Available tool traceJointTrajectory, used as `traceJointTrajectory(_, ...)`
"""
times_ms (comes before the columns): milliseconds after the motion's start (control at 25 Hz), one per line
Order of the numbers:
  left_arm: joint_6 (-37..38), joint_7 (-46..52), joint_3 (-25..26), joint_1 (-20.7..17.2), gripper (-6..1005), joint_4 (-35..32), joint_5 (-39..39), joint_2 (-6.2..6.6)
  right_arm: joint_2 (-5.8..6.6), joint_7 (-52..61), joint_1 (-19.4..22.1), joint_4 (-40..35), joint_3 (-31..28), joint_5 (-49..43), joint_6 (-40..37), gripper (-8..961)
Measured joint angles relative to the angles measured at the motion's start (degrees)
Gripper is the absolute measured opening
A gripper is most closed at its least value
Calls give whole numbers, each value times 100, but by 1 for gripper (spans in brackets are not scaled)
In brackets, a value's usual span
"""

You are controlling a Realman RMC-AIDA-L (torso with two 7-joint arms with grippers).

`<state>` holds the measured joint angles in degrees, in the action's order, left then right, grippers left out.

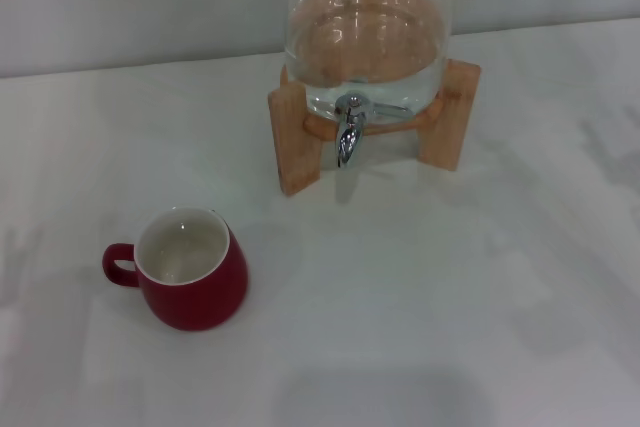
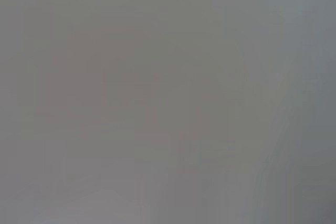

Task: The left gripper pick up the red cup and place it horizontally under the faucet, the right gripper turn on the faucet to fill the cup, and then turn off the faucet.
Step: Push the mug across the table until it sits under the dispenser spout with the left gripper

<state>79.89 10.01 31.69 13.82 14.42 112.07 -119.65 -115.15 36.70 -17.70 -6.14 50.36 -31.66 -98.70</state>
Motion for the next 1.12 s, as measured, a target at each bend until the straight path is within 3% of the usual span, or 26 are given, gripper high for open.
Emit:
traceJointTrajectory(480, -89, -6, -678, -127, 802, -45, 6, 9, 1, -5, -7, 90, 5, -7, -118, 753)
traceJointTrajectory(1120, -372, -25, -718, -263, 803, -36, 676, -9, 1, -14, 10, 46, 145, -16, -127, 752)
